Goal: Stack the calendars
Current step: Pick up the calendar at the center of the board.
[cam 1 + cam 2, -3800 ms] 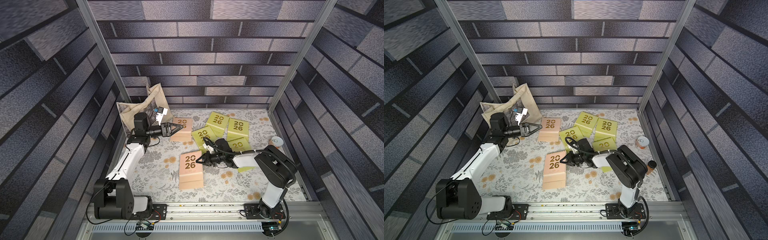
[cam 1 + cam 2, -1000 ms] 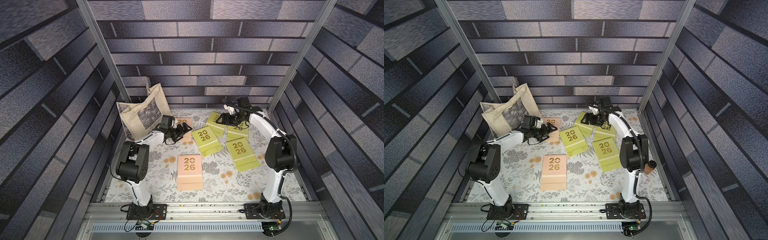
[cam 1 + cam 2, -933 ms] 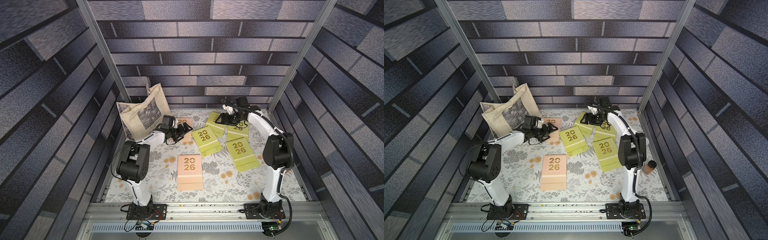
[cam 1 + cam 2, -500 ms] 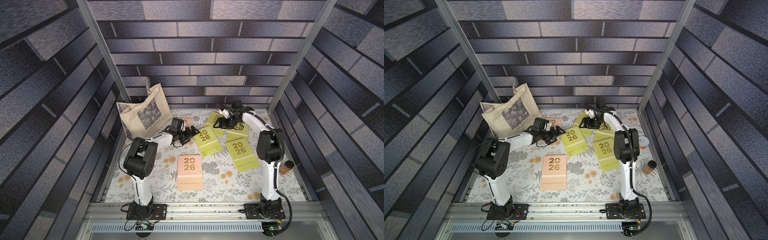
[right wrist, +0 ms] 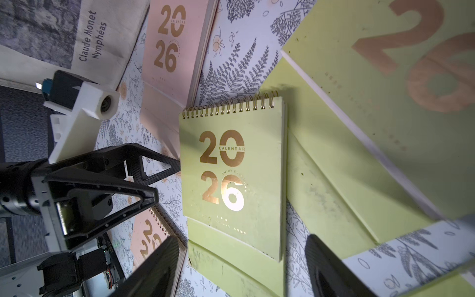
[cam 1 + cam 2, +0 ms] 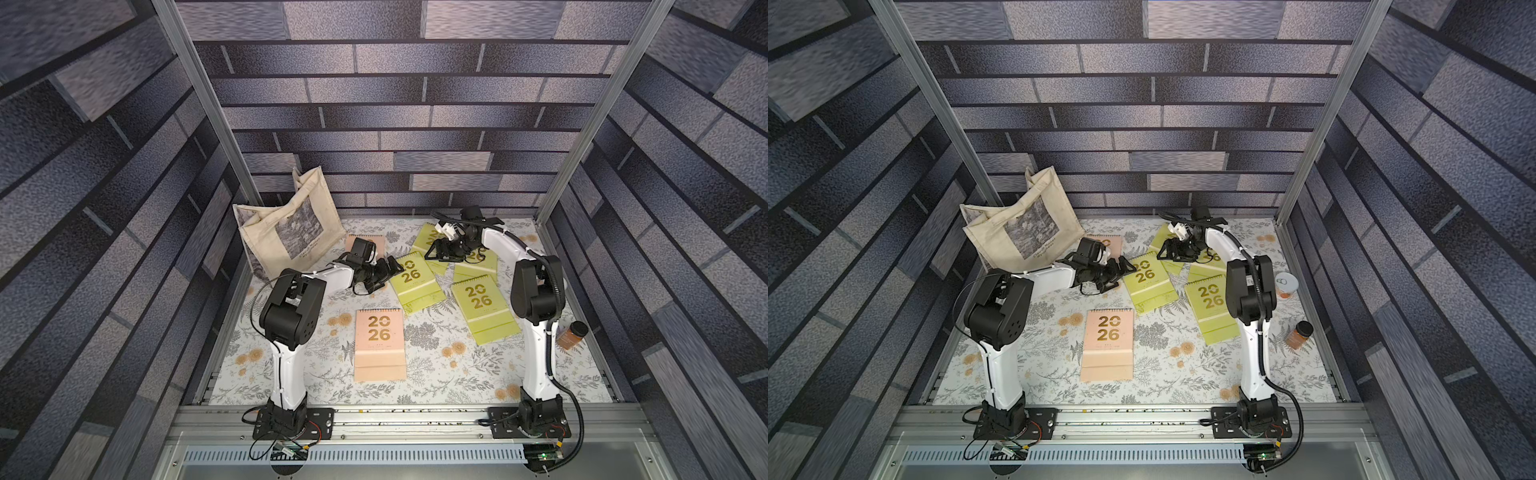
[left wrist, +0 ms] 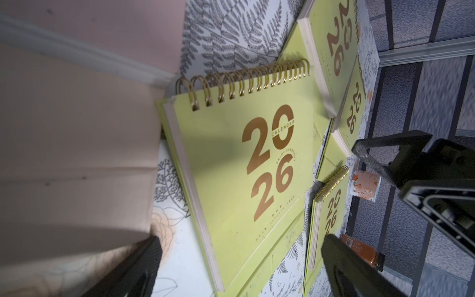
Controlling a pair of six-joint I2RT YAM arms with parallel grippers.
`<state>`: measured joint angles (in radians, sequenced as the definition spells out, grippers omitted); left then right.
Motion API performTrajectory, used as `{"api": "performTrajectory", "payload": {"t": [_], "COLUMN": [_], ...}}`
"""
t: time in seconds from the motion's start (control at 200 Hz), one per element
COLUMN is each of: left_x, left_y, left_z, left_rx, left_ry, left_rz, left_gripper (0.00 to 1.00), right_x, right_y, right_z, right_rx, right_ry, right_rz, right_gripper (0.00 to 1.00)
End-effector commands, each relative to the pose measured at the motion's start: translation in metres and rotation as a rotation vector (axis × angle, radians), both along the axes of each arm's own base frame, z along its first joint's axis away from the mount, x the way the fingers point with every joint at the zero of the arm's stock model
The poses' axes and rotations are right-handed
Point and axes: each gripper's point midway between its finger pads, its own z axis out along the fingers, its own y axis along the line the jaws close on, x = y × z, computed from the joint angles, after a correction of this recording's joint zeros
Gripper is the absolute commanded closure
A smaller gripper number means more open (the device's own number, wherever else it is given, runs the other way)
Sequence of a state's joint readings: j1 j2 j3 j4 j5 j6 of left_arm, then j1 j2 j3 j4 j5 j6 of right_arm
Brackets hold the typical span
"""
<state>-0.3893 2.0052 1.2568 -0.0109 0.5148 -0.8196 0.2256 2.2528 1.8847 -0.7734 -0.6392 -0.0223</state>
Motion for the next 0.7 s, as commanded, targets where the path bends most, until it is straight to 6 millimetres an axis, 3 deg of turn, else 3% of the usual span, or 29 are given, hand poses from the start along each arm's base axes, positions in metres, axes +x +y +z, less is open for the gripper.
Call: {"api": "performTrajectory", "payload": {"t": [0.0,0.215,0.501,0.696], "left_x": [0.005,0.005,0.002,0.003], "left_y": [-0.008,-0.018,-0.015,-0.014], "left_z": [-0.002,-0.009,-0.017,-0.016], "left_rx": [0.013,-0.004,0.007,-0.024], "left_ry": [-0.009,0.004,0.018,-0.023], "left_rz": [-0.011,-0.011,-0.003,0.012], "left_gripper": [0.00,0.00,0.00,0.00], "right_x": [0.001,-0.002,-0.018,-0.025], "right_y": [0.001,0.004,0.017,0.022], "right_z": [-0.010,-0.024,-0.051,-0.056], "right_rx": [0.026,0.030,0.017,0.025], "right_ry": [0.019,0.050,0.098,0.113], "right_rz": [-0.005,-0.003,0.025,0.040], "right_gripper": [0.20,0.21,0.21,0.21]}}
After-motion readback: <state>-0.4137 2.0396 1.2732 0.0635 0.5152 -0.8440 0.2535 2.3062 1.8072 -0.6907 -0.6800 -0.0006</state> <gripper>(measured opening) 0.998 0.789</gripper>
